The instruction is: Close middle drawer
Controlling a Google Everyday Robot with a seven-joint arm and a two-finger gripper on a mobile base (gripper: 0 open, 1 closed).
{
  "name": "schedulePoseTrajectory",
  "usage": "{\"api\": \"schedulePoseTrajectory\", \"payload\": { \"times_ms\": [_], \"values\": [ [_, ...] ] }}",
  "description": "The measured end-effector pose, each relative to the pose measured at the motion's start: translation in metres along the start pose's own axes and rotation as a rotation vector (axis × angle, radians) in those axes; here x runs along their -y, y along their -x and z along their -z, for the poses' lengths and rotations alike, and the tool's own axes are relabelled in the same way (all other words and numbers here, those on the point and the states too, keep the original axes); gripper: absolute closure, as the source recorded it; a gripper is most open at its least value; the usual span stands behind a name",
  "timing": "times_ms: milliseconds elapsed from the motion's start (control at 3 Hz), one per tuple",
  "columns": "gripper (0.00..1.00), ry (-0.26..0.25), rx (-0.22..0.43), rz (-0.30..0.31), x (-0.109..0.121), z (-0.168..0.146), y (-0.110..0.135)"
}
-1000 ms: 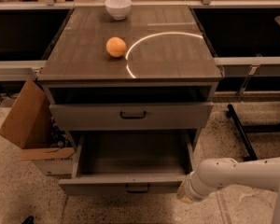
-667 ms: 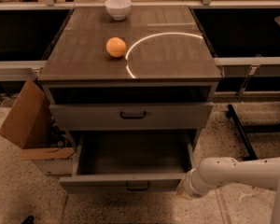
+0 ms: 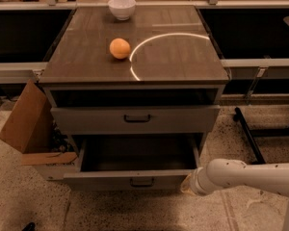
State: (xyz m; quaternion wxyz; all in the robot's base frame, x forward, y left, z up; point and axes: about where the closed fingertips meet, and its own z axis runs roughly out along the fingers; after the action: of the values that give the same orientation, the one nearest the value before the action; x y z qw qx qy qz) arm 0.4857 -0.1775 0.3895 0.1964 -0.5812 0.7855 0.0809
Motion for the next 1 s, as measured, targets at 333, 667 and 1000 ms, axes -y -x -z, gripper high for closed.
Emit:
{"api": "schedulePoseTrajectory", "payload": {
  "times_ms": [333, 667, 1000],
  "values": [
    [1.00, 0.000, 0.000, 0.000, 0.000, 0.000, 0.000],
    [1.00, -0.060, 0.019, 0.020, 0.024, -0.009, 0.000],
    [1.00, -0.125, 0.062, 0.029, 0.055, -0.016, 0.000]
  ]
}}
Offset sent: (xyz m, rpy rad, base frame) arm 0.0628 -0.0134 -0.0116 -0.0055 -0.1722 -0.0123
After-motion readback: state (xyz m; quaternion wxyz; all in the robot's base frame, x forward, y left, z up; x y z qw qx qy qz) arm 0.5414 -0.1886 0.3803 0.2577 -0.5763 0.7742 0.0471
